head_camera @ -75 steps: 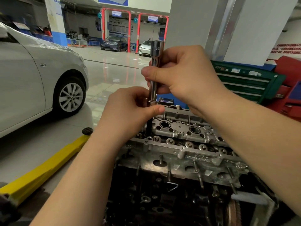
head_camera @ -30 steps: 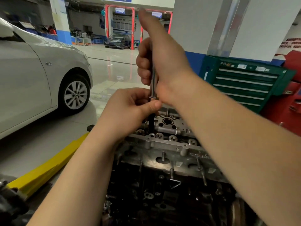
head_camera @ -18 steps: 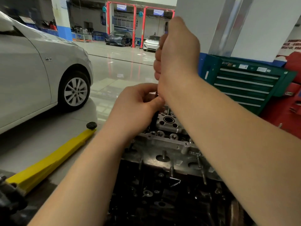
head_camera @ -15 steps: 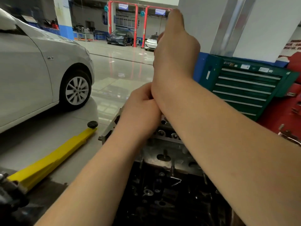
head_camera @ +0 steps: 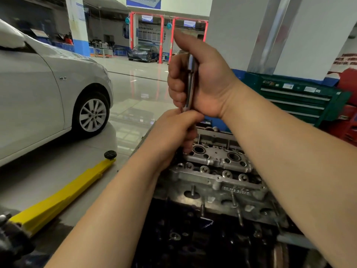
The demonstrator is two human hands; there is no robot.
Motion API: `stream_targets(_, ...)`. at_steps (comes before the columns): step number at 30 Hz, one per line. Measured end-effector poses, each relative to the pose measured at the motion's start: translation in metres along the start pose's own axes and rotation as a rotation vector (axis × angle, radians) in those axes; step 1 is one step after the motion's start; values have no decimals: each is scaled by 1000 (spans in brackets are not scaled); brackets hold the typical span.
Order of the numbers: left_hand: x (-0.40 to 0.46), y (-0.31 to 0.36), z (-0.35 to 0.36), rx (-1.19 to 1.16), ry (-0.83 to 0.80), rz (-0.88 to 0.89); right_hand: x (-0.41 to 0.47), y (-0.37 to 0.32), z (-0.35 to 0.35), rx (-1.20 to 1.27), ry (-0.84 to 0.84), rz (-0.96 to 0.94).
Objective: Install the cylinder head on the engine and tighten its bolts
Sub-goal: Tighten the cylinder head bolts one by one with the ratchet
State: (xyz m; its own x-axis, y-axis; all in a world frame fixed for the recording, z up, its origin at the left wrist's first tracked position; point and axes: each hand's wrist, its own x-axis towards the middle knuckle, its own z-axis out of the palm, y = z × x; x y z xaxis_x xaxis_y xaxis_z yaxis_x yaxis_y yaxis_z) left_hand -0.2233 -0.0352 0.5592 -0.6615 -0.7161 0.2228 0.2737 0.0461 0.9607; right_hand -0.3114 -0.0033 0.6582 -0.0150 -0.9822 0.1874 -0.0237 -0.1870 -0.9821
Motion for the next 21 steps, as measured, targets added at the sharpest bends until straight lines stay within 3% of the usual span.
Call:
stream_targets(4, 1, 2, -5, -62, -101, -41, -4, 0, 4, 14, -7, -13)
stream_targets(7, -7, 6, -3, 54, -9, 32, -3, 4, 20, 2, 300, -70)
stream_targets(10, -11, 3, 0, 188, 242, 190, 3, 8, 36, -40, 643, -139)
stream_targets(13, -16, -3, 1, 472, 339, 276, 8, 11, 45, -54, 774, -178)
stream_targets(17, -19, -4, 3, 200, 193, 250, 7, 9, 43, -126, 680, -151)
stream_targets(21, -9, -3, 5, 73, 73, 193, -3, 1, 18, -235, 244, -192)
